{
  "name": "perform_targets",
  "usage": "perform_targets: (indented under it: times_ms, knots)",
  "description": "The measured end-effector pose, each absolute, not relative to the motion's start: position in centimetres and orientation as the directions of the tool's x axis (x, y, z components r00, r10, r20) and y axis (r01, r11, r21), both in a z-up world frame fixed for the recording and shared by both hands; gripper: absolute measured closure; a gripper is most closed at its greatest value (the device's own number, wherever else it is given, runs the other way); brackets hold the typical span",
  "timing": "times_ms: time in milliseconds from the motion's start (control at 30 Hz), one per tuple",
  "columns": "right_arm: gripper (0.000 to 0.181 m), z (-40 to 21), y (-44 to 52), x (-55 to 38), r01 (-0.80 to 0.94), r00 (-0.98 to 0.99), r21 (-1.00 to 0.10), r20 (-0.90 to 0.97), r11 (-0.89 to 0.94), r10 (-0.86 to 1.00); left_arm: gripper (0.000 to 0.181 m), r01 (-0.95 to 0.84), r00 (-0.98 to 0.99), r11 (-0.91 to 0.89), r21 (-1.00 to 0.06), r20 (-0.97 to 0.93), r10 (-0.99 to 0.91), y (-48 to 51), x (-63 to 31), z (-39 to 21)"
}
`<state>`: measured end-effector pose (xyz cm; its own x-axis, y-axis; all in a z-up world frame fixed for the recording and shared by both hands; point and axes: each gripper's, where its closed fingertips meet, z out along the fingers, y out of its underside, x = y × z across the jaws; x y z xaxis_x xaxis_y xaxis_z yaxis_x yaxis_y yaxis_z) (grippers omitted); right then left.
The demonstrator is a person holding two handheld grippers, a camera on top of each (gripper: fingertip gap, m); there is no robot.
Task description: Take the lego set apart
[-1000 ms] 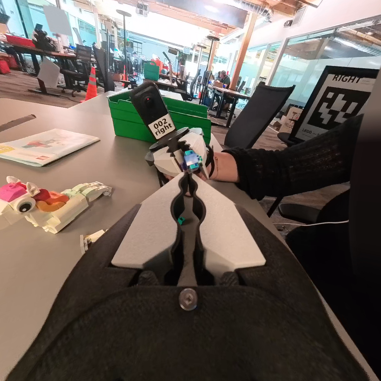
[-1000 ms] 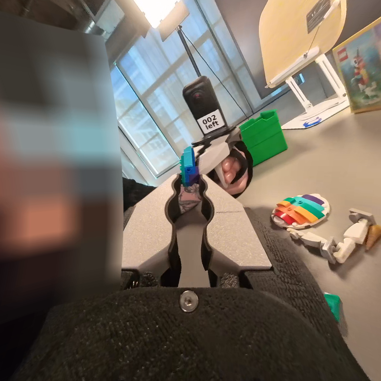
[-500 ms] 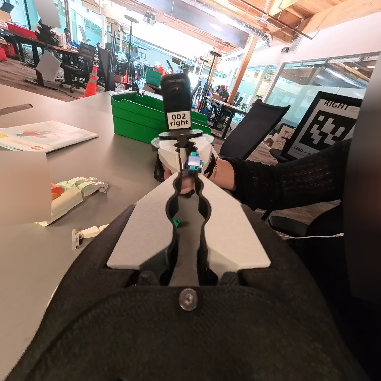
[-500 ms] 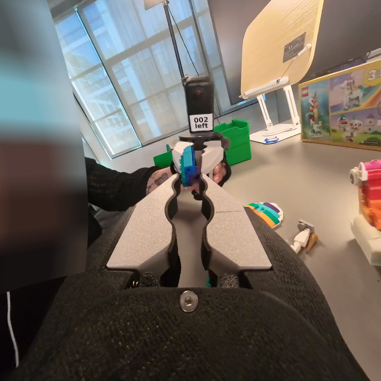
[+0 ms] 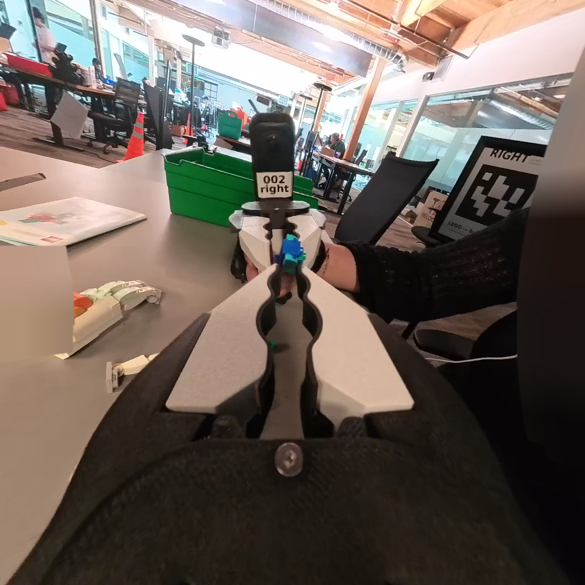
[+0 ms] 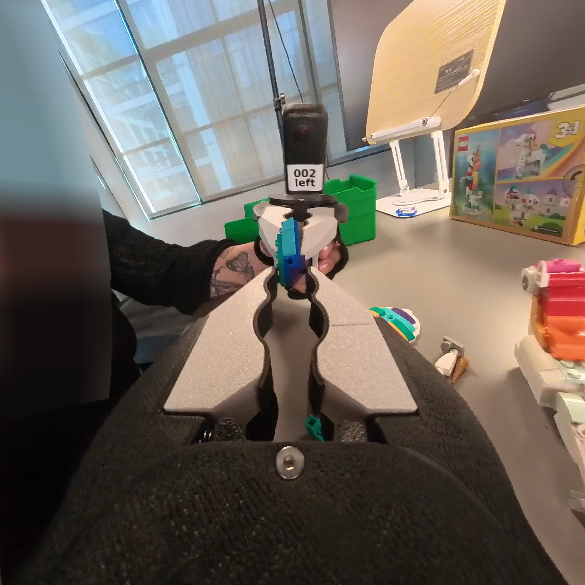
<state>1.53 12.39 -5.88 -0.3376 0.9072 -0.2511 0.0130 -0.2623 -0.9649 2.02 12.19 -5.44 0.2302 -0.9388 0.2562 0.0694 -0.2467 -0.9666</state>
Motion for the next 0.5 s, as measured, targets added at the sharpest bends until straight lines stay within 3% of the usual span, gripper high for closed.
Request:
perform_targets:
  times_ms: [300, 367, 500]
  knots:
    - [0.165, -7.0, 13.2, 1.4, 0.061, -0.254, -0.984, -0.176, -0.166, 0.951, 0.174, 0.011, 0.294, -0.236, -0.972, 0.229, -0.928, 13.1, 1.9, -6.5]
    - [0.164, -7.5, 13.9, 1.1, 0.075, -0.179, -0.994, -0.095, -0.082, 0.979, 0.174, 0.022, 0.332, -0.268, -0.963, 0.26, -0.907, 13.8, 1.7, -6.8]
    - [0.139, -9.0, 15.7, 0.4, 0.175, 0.015, -0.962, 0.216, 0.21, 0.976, 0.174, 0.075, 0.428, -0.339, -0.938, 0.338, -0.838, 15.9, 0.7, -7.6]
